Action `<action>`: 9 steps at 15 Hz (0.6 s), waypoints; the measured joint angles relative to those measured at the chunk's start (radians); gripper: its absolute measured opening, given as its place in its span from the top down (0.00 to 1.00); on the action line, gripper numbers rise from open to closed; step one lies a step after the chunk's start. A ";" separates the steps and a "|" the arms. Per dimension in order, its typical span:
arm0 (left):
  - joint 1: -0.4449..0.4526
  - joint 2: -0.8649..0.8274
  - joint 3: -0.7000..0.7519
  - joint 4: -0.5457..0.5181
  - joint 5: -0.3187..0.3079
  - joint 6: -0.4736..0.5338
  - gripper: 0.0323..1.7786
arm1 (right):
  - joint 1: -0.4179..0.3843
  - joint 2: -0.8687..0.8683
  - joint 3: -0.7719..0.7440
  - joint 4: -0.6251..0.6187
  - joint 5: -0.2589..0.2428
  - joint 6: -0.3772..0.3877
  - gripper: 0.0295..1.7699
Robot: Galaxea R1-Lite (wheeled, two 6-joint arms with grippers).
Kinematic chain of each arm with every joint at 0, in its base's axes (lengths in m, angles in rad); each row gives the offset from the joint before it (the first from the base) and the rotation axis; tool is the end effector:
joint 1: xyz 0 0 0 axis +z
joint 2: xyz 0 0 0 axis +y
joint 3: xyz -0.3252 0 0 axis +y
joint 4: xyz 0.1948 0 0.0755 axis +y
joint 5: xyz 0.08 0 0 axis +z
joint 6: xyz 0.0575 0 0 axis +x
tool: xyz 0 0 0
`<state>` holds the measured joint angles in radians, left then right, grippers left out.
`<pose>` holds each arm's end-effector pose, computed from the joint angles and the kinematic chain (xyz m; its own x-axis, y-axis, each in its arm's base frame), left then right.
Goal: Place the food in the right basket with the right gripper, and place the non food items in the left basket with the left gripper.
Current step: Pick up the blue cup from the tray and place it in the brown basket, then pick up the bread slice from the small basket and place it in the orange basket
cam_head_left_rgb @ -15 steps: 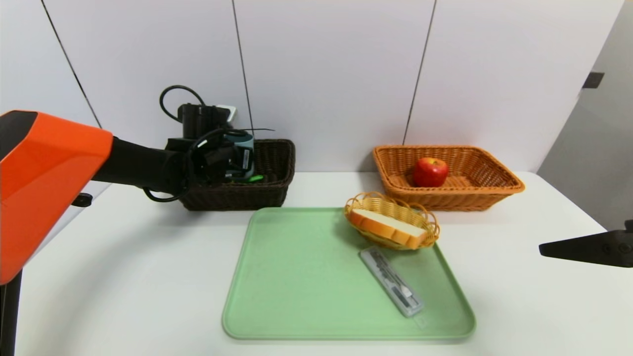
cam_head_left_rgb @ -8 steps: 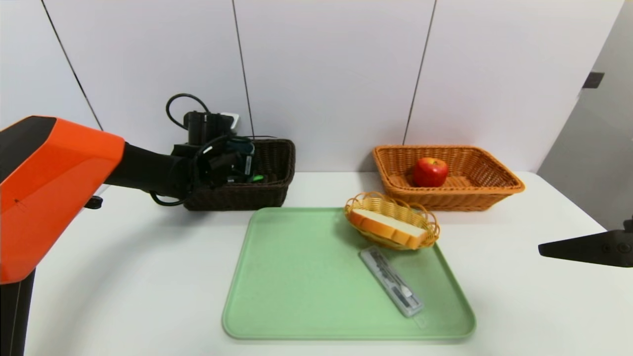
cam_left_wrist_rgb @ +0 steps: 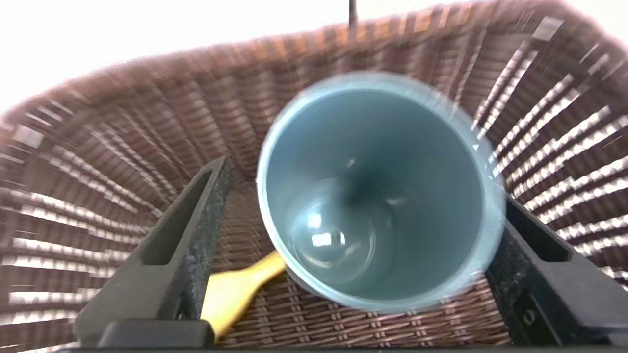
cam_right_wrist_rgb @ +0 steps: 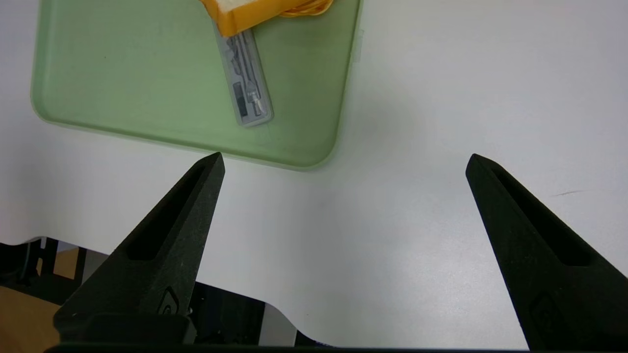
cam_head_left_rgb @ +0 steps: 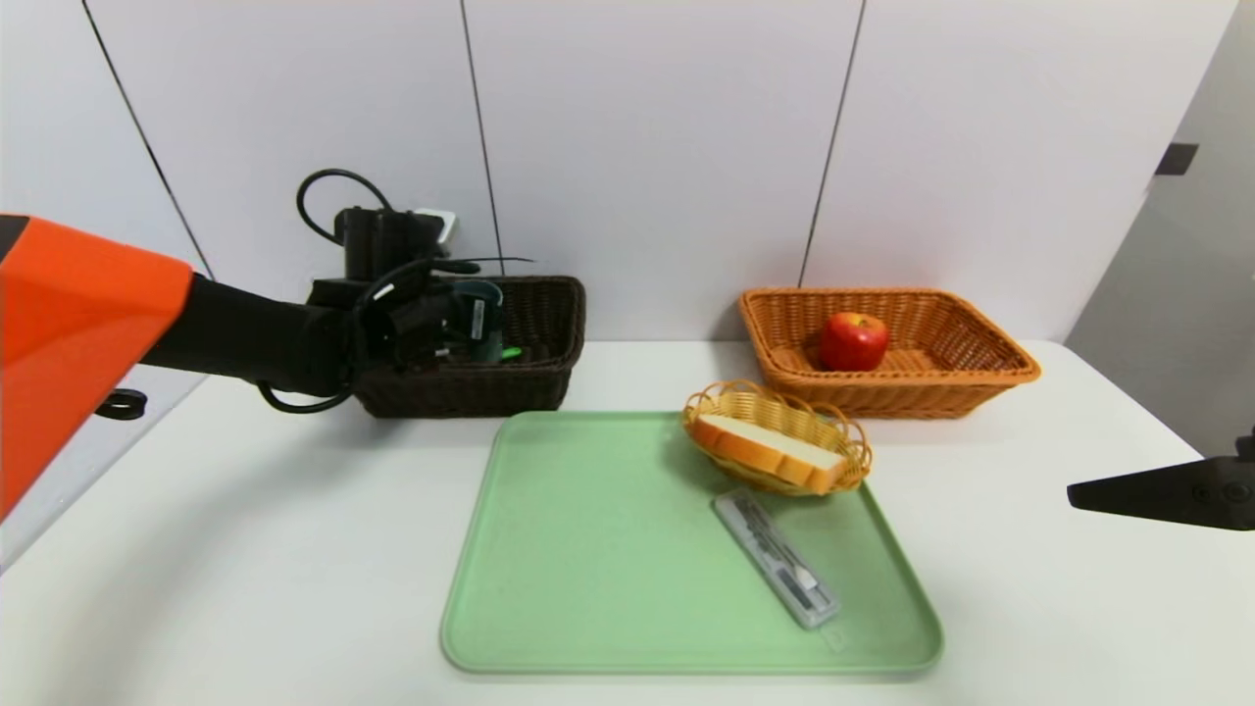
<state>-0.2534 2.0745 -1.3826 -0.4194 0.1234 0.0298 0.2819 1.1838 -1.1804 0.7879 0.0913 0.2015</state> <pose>0.4734 -0.1153 0.1818 0.9561 -0.1205 -0.2671 0.1417 0.9880 0.0618 0.1607 0.0520 0.2784 0.6470 0.2823 -0.7083 -0.1950 0.9593 0.2042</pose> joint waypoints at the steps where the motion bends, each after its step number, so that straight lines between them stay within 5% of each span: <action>1: 0.001 -0.024 0.011 -0.017 0.000 0.003 0.11 | 0.000 0.000 -0.001 -0.001 0.000 0.000 0.04; 9: 0.002 -0.270 0.049 0.048 -0.003 0.016 0.07 | 0.000 -0.023 -0.004 0.000 -0.001 0.003 0.04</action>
<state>-0.2515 1.8040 -1.3334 -0.3717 0.1202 0.0455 0.2819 1.1609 -1.1843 0.7874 0.0902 0.2043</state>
